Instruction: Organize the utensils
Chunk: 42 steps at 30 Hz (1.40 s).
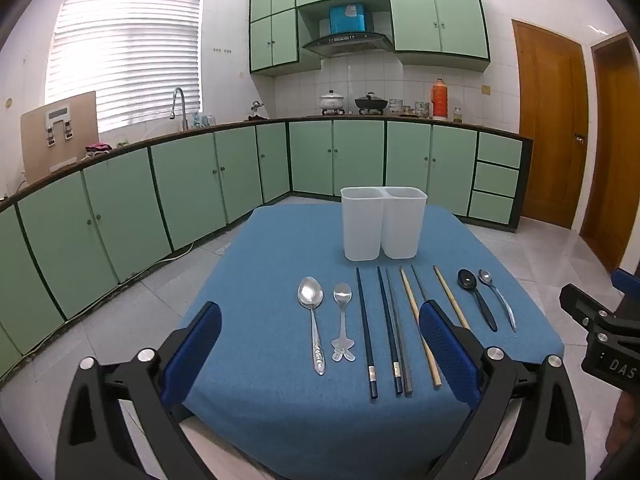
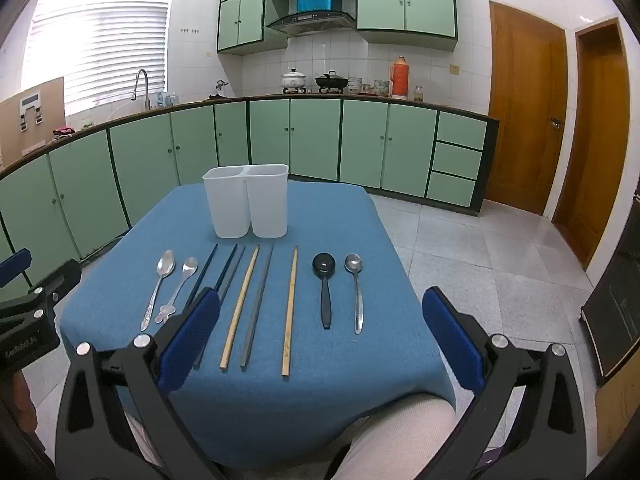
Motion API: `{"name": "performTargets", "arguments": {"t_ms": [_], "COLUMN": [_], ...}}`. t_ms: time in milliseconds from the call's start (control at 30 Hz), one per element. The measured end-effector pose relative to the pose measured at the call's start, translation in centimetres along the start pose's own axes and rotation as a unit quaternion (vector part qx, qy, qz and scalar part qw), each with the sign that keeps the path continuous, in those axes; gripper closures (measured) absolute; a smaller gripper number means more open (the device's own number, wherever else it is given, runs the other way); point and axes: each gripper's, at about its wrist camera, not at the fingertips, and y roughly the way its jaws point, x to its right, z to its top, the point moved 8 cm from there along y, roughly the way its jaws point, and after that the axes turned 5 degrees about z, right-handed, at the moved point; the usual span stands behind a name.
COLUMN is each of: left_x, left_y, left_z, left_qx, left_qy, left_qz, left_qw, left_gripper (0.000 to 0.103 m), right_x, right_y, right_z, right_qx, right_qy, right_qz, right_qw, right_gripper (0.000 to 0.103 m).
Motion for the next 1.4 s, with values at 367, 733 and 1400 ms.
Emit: {"name": "performTargets", "arguments": {"t_ms": [367,733,1400], "left_x": [0.0,-0.04,-0.04], "left_y": [-0.06,-0.11,-0.14], "left_z": [-0.05,-0.06,-0.1], "left_qx": [0.003,0.004,0.005], "left_qy": [-0.002,-0.002,-0.002], "left_qz": [0.001,0.001,0.001], "left_qw": [1.0,1.0,1.0], "left_gripper": [0.006,0.006,0.006], "right_x": [0.06,-0.04,-0.02], "right_y": [-0.06,-0.11,-0.19], "right_z": [0.02,0.04,0.07], "right_qx": [0.003,0.004,0.004], "right_qy": [0.002,0.001,0.002], "right_qz": [0.002,0.002,0.002], "right_qw": [1.0,1.0,1.0], "right_gripper": [0.005,0.005,0.005]}}
